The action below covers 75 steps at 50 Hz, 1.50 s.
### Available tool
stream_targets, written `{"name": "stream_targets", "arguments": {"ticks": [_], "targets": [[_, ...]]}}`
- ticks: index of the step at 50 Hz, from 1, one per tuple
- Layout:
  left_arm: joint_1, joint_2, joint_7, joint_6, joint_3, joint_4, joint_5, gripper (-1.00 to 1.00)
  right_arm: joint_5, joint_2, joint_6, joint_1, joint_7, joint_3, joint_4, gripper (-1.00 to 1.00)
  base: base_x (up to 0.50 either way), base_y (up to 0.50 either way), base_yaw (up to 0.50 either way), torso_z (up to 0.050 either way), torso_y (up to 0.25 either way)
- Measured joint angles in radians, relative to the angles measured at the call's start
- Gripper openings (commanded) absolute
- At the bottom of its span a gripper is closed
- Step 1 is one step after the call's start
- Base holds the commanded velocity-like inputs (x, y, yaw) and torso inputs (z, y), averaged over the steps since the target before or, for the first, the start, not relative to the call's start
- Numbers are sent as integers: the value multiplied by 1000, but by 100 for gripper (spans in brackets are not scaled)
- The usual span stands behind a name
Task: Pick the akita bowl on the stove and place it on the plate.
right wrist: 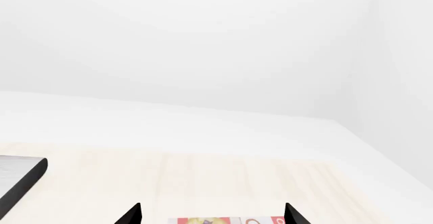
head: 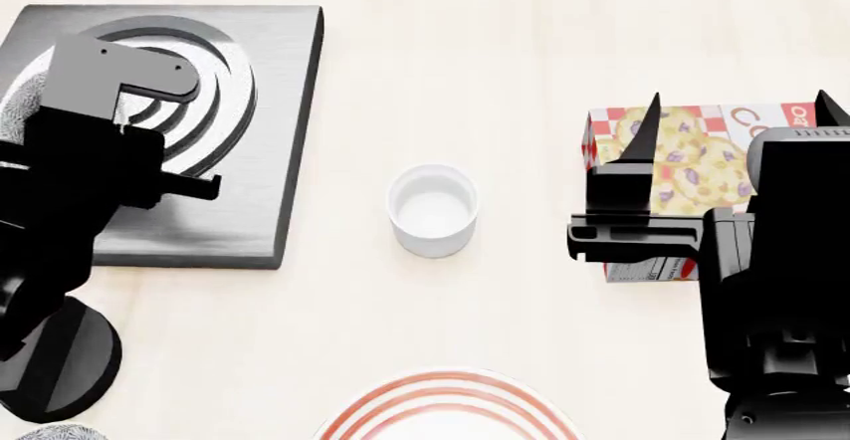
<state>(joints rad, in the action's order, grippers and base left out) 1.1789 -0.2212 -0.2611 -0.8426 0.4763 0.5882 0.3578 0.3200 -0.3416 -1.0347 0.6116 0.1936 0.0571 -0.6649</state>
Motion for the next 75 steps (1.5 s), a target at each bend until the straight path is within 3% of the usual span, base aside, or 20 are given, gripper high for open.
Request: {"name": "stream_targets", "arguments": {"ticks": [12, 22, 46, 75], "targets": [[9, -4, -14, 20, -3, -32, 1, -100, 4, -2, 1, 0, 3, -1, 0, 100, 0, 0, 0, 0, 0], [57, -49, 43, 0, 71, -230, -8, -100, 8, -3, 1, 0, 6, 0, 1, 100, 0, 0, 0, 0, 0], [183, -226, 238, -94, 408, -873, -75, -100, 15, -8, 1, 1, 12, -2, 0, 100, 0, 0, 0, 0, 0], [286, -410, 439, -90, 811, -1284, -200, -100, 23, -13, 6, -1, 21, -6, 1, 100, 0, 0, 0, 0, 0]]}}
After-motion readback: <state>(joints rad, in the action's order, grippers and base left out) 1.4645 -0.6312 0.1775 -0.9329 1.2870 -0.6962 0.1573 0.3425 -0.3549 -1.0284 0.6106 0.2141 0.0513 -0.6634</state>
